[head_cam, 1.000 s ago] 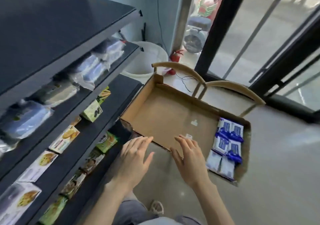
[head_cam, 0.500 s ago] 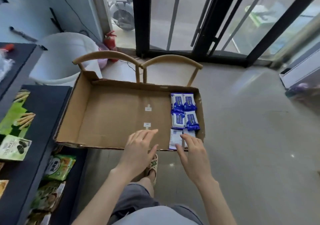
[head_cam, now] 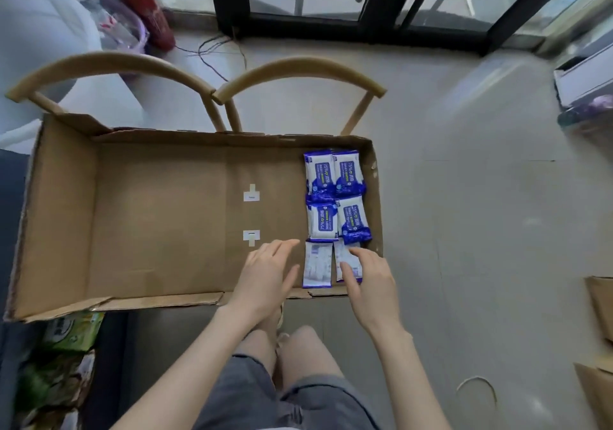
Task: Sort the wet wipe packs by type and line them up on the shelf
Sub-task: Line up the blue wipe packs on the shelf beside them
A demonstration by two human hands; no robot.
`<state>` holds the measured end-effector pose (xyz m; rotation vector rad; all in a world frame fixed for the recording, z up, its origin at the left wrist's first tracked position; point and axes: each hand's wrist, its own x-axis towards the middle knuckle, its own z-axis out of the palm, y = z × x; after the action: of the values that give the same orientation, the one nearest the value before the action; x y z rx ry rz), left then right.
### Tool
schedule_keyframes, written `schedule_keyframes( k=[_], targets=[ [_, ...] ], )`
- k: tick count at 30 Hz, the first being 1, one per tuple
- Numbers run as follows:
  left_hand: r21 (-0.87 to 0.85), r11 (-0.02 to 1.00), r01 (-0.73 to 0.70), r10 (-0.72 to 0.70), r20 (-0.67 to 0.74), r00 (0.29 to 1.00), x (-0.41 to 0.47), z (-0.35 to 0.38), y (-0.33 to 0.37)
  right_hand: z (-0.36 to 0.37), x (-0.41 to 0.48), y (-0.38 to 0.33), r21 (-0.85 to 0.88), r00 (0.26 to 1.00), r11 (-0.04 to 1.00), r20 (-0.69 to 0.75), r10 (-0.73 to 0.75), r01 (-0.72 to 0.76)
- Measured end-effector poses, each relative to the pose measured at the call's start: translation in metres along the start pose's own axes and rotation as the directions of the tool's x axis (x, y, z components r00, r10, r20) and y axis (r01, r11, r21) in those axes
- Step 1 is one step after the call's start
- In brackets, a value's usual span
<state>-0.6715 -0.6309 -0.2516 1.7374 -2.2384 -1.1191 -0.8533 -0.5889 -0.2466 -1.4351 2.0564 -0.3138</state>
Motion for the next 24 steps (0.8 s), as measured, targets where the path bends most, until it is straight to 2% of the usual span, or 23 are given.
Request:
schedule_keyframes(
  k=[8, 12, 16, 19, 22, 24],
  targets=[
    [-0.063, 0.985, 0.158, -0.146, 0.157, 0.977, 0.066, 0.074, -0.021, 0.036, 0.071, 0.058, 0.005, 0.98, 0.986, 0.111, 0.164, -0.166],
    [-0.099, 0.95, 0.296, -0.269, 0.219, 0.938, 0.093, 0.127, -0.034, 0.065, 0.102, 0.098, 0.006, 0.96, 0.977, 0.184, 0.211, -0.215],
    [-0.192, 0.854, 0.482, -0.435, 0.244, 0.867, 0.113, 0.186, -0.044, 0.097, 0.128, 0.137, -0.001, 0.916, 0.96, 0.301, 0.267, -0.279],
    [-0.271, 0.723, 0.636, -0.594, 0.228, 0.772, 0.12, 0.225, -0.045, 0.12, 0.138, 0.164, 0.011, 0.878, 0.943, 0.368, 0.305, -0.332],
    [-0.329, 0.605, 0.725, -0.717, 0.172, 0.676, 0.125, 0.258, -0.049, 0.14, 0.141, 0.186, 0.034, 0.858, 0.927, 0.391, 0.331, -0.373],
    [-0.347, 0.565, 0.749, -0.761, 0.134, 0.635, 0.127, 0.274, -0.052, 0.153, 0.141, 0.198, 0.031, 0.863, 0.926, 0.376, 0.338, -0.376]
  ],
)
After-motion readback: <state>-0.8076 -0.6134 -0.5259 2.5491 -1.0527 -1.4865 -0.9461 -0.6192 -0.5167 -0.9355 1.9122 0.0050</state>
